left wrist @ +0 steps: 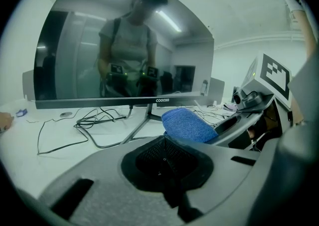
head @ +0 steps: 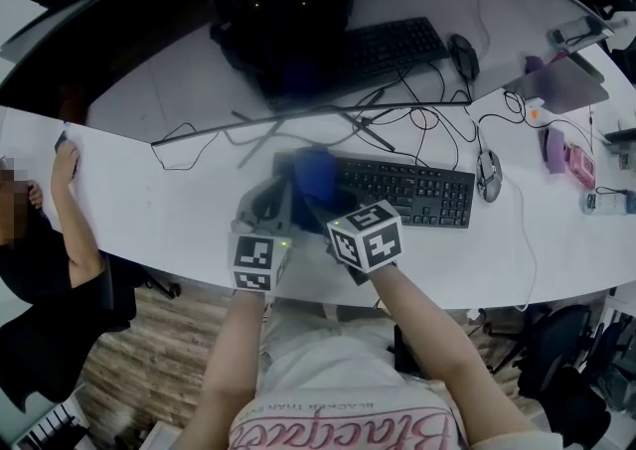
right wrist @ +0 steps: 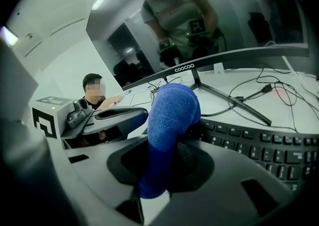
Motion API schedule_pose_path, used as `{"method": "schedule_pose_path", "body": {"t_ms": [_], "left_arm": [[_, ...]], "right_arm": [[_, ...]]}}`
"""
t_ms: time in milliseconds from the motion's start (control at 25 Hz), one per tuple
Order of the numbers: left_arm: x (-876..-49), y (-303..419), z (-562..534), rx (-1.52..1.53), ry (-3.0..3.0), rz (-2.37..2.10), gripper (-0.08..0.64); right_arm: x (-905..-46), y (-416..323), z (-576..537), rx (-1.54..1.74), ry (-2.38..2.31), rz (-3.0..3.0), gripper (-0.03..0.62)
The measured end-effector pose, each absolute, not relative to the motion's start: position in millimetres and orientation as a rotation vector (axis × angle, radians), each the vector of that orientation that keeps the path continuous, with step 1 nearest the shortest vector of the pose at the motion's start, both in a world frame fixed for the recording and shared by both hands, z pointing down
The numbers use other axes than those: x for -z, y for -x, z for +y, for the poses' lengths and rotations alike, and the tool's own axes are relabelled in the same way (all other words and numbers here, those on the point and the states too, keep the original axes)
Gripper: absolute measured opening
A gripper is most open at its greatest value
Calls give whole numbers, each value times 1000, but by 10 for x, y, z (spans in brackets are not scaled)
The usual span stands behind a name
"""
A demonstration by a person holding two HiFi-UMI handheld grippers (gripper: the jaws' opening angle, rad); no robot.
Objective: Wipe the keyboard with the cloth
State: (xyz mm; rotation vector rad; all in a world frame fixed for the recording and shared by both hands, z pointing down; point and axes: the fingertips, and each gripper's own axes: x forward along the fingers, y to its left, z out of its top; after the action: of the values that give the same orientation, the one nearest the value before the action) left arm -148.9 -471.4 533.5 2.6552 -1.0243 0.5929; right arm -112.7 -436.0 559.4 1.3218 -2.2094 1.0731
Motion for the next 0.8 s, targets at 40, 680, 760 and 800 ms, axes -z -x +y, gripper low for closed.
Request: {"method": "schedule_pose_path", "body": {"t_ms": [40, 680, 760, 800], "left_arm": [[-5335, 1445, -4700, -596, -2661, -1021, 5], [-5267, 836, -4423, -611, -2690, -986, 5], [-5255, 753, -4393, -613, -2691, -982, 5], [-5265, 714, -4374, -614, -2692, -978, 5]], "right_arm": [[-5596, 1093, -4345, -1068, -1322, -2206, 98], [-5576, 506, -4068, -1045, -1335, -2183, 98], [-5578, 436, -4037, -1045, -1334, -2183, 98], [-5580, 402, -4020, -1046, -1334, -2182, 98]]}}
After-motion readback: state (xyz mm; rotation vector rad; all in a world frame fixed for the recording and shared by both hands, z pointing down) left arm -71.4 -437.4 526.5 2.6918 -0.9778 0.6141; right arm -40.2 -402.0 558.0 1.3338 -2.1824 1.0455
